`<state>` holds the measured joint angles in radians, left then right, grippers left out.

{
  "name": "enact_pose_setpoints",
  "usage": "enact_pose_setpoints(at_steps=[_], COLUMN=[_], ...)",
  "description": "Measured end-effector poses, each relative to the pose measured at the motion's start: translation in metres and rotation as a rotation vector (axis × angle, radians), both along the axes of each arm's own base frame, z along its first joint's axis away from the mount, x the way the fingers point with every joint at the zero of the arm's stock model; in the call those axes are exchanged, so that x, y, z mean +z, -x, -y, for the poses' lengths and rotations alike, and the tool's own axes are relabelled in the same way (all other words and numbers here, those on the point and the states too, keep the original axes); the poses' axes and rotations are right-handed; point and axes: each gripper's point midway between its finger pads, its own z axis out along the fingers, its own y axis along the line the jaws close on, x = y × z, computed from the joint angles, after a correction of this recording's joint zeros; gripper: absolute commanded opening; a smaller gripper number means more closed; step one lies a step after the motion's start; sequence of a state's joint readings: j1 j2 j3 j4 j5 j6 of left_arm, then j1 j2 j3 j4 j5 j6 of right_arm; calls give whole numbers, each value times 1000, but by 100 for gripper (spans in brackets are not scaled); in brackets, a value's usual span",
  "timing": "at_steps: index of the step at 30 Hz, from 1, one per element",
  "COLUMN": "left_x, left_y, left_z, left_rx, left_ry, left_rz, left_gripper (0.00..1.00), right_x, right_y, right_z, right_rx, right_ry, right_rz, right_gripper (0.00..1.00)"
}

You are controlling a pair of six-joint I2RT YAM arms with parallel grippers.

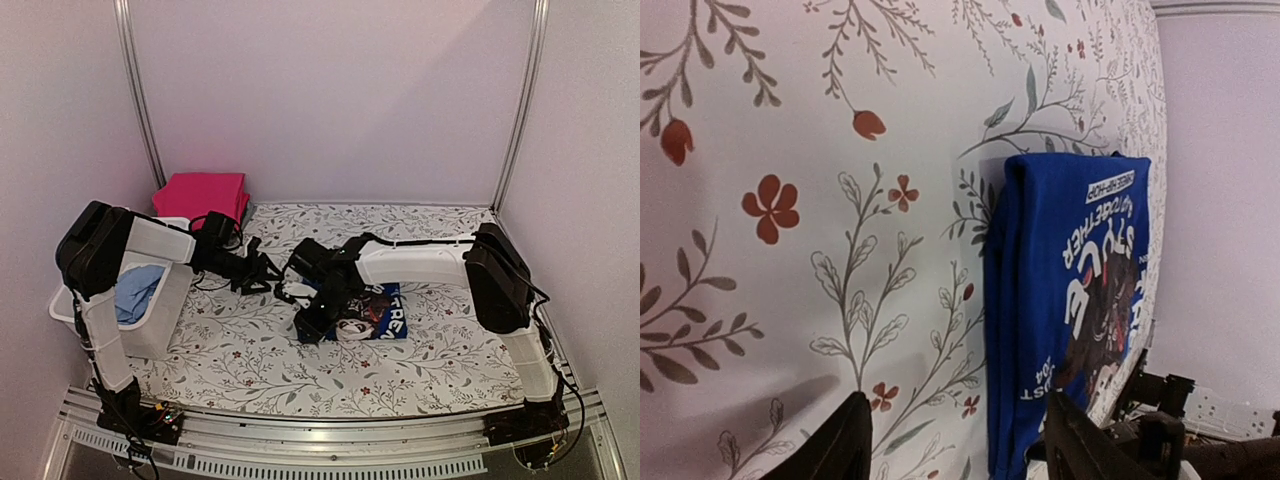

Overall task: Fold and stack the mixed laundry pile
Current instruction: Pick up the square-folded T-shirt from the center of the board.

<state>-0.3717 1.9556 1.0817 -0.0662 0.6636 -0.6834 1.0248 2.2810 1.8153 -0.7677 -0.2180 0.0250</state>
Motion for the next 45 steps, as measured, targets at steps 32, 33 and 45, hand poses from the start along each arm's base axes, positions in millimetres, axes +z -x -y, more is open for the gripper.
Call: enact_pose_setpoints(at_steps=[32,33,45], left_x=[21,12,-25], left_y=[151,152,131], left_z=[289,288,288], left_rx=[-1049,-1063,-1045], left_ry=[-307,-328,-497], left_rz=[958,953,987], left_gripper=[36,37,13], right_x=[81,80,74], right_y=[-83,-81,-70], right_z=[268,269,266], right_rx=[-987,-988,-974], right_ry=[-549,-554,-563], right_rz=[-454,-464,-518], right_gripper=[53,53,54])
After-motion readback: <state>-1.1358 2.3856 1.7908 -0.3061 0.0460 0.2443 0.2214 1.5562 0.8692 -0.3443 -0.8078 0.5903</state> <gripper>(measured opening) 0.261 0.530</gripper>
